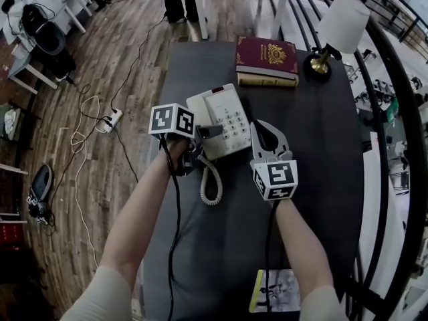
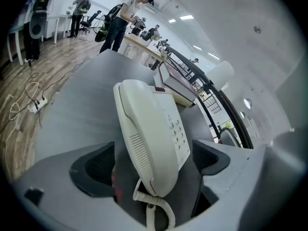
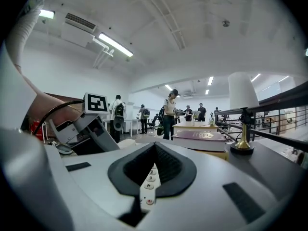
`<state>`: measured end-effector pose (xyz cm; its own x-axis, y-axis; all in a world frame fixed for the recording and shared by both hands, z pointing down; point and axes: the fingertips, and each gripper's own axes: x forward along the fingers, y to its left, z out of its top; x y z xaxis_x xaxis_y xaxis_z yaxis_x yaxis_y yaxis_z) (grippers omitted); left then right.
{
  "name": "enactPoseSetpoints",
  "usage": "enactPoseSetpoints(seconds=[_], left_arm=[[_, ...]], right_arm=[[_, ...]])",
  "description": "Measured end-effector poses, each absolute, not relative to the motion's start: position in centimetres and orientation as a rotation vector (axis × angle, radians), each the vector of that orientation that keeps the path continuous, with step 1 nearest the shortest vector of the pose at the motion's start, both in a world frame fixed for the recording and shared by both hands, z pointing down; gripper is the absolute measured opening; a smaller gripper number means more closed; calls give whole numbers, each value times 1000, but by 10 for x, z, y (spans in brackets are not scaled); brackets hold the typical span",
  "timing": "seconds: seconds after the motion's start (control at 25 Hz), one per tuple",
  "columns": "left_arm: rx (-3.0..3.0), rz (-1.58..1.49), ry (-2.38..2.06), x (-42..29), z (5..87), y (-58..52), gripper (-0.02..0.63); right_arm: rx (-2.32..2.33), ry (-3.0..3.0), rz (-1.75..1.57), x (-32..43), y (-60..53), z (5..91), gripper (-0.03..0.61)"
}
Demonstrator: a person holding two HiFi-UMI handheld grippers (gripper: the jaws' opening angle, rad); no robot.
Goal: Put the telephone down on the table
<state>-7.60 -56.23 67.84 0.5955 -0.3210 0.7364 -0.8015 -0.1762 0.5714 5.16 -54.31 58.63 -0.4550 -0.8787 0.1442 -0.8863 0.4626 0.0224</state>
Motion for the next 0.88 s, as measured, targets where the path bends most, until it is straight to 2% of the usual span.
enactPoseSetpoints(seconds=[0.28,0.52,0.76,0.88], left_arm=[[1781,443,-1134,-98,630,-554,495],[1911,405,-1177,-85,565,-519,494],[2021,265,-1221,-83,483,-488,472],[2054,89,-1172,-77,434,-465,469]], right_arm=[[1576,-2564,46,52,-528,543,2],[1594,-2577,73,56,-501,490,2],[1539,-2574,-141,43,-463,419,2],[1538,-2598,-204,40,-437,382,2]])
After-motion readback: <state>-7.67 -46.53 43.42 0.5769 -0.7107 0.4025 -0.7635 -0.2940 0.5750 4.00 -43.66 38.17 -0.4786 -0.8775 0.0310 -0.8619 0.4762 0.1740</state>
